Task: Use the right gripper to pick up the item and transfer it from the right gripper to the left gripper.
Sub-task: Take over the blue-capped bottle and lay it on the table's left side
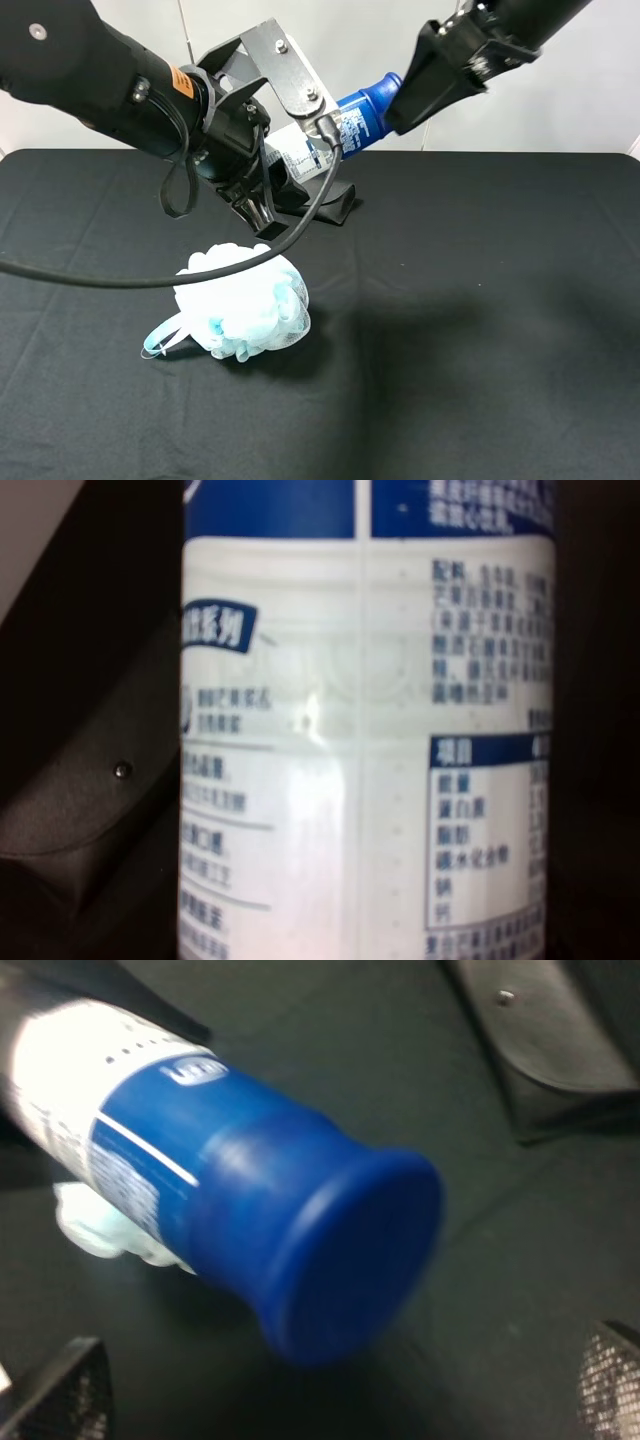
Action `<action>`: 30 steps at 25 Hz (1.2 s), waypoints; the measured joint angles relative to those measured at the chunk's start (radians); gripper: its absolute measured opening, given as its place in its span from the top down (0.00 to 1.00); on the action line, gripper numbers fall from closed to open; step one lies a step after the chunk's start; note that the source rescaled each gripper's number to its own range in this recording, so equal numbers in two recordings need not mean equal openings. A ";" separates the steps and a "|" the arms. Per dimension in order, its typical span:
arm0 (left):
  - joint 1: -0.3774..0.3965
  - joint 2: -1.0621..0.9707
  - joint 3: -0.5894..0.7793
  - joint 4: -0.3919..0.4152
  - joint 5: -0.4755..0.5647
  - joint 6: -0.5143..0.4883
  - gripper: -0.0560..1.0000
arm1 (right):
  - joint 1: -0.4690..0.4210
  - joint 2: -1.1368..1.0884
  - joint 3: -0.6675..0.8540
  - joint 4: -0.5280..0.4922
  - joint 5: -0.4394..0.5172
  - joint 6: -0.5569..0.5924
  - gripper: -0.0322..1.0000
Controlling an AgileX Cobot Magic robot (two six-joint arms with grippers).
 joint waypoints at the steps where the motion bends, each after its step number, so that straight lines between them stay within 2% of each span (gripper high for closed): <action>1: 0.000 0.000 0.000 0.000 0.000 0.000 0.93 | 0.000 -0.011 0.000 -0.019 0.000 0.010 0.00; 9: 0.000 0.000 0.000 0.000 0.000 0.000 0.93 | 0.000 -0.108 -0.001 -0.129 0.045 0.120 0.00; 17: 0.000 0.000 0.000 0.000 0.000 0.000 0.93 | 0.000 -0.241 0.026 -0.180 0.049 0.215 0.00; 23: 0.000 0.000 0.000 0.000 -0.001 0.000 0.93 | 0.000 -0.355 0.129 -0.186 0.049 0.268 0.00; 30: 0.000 0.000 0.000 0.000 -0.001 0.000 0.93 | 0.000 -0.521 0.335 -0.188 0.049 0.303 0.00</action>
